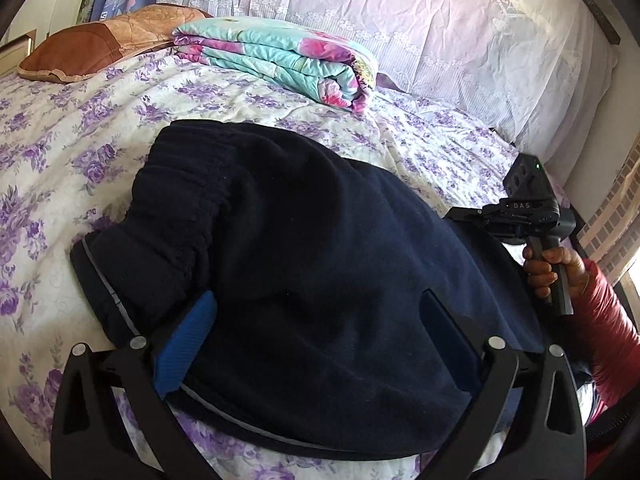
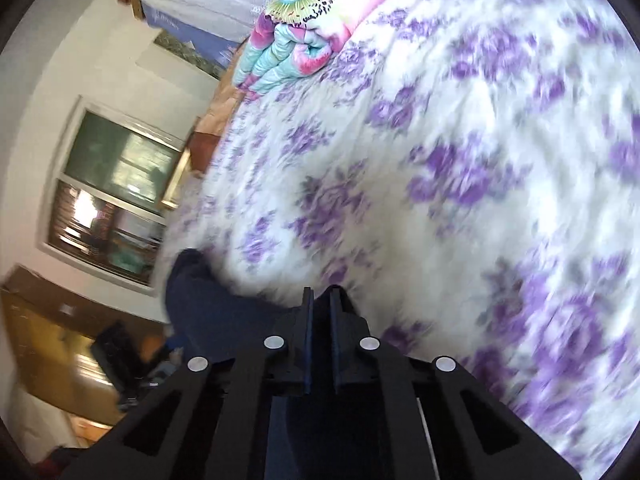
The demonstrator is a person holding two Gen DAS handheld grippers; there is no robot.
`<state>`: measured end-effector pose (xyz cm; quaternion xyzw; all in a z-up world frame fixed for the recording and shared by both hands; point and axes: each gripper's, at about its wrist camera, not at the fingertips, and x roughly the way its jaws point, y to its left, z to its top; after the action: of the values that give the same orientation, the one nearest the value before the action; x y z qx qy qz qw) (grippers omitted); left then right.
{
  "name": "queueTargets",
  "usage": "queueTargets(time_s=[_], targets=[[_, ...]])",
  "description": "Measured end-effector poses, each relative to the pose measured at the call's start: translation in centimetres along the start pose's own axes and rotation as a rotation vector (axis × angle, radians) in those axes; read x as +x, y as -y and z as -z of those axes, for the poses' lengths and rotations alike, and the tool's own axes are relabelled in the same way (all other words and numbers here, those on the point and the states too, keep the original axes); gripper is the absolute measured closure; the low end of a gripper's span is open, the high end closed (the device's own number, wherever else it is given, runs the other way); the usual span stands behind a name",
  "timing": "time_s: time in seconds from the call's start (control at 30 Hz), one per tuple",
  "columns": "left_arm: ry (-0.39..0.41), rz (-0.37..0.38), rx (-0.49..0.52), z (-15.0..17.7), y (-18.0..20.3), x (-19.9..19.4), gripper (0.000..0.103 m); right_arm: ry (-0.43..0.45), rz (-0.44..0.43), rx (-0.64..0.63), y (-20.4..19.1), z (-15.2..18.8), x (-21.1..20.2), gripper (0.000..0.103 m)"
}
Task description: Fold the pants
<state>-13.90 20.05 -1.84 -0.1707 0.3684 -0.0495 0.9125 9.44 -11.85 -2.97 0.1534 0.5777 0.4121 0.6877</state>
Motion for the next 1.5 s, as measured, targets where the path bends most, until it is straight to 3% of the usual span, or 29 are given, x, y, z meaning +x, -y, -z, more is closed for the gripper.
queueTargets(time_s=[0.2,0.23,0.27,0.33,0.4,0.53,0.63,0.67,0.7,0.77,0.83,0.93,1.0,1.07,1.13,1.17,1.2,1.27,1.4,1.43,1.5], targets=[[-0.008,-0.026,0.002,0.0,0.0,-0.2,0.005,-0.002,0.117,-0.051,-0.2,-0.3,1.1,0.098],[-0.002,-0.033,-0.012,0.0,-0.1,-0.7,0.008,0.017,0.176,-0.088,-0.8,-0.2,0.7,0.099],[0.01,-0.038,-0.025,0.1,-0.2,-1.5,0.009,0.058,0.3,-0.136,-1.4,0.0,0.1,0.096],[0.031,-0.049,-0.043,0.2,-0.6,-2.8,0.009,0.119,0.391,-0.13,-1.4,-0.1,-1.8,0.096],[0.056,-0.043,-0.055,-0.3,-0.6,-4.3,0.009,0.17,0.353,-0.09,-1.8,0.4,-3.7,0.096],[0.08,0.013,-0.009,-3.1,1.3,-5.1,0.009,0.167,0.228,-0.216,-8.0,3.4,-4.2,0.093],[0.035,-0.04,0.024,-5.1,2.5,-2.4,0.007,0.112,0.191,-0.277,-11.0,5.4,-2.0,0.093],[0.001,-0.069,0.032,-5.5,2.4,-0.9,0.007,0.096,0.183,-0.282,-11.3,5.7,-1.1,0.09],[-0.038,-0.117,0.032,-5.6,1.8,0.7,0.007,0.078,0.18,-0.278,-11.3,6.0,-0.4,0.08],[-0.097,-0.155,0.025,-5.2,0.1,3.3,0.008,0.048,0.239,-0.251,-10.0,6.1,1.3,0.076],[-0.084,-0.169,0.083,-4.5,0.1,3.8,0.009,0.039,0.331,-0.208,-6.9,5.5,2.1,0.103],[-0.068,-0.231,0.134,-3.9,1.1,3.0,0.014,0.061,0.191,-0.031,-2.4,4.7,0.5,0.103],[-0.042,-0.198,0.099,-3.9,0.6,1.1,0.015,0.101,0.251,-0.073,-3.3,4.8,-0.8,0.103],[-0.004,-0.197,0.054,-4.4,0.1,-0.6,0.015,0.171,0.358,-0.145,-5.1,5.2,-2.4,0.096],[0.035,-0.163,0.024,-5.0,-0.1,-2.2,0.013,0.206,0.347,-0.162,-6.5,5.5,-3.2,0.088],[0.032,-0.134,0.015,-5.3,0.0,-2.4,0.012,0.205,0.322,-0.169,-7.1,5.4,-3.2,0.065],[0.026,-0.123,0.011,-5.5,0.1,-2.3,0.012,0.208,0.313,-0.178,-7.6,5.5,-2.9,0.051],[0.009,-0.15,0.019,-5.4,0.5,-1.5,0.012,0.201,0.33,-0.221,-9.0,5.6,-1.3,0.051],[-0.058,-0.331,0.099,-3.7,-0.6,2.4,0.009,0.112,0.36,-0.192,-6.7,6.0,1.9,0.053],[-0.034,-0.388,0.15,-3.3,-0.5,2.9,0.008,0.141,0.327,-0.183,-6.0,6.0,1.4,0.056],[-0.029,-0.414,0.153,-3.3,0.1,2.2,0.008,0.175,0.329,-0.153,-6.7,6.5,-0.3,0.057]])
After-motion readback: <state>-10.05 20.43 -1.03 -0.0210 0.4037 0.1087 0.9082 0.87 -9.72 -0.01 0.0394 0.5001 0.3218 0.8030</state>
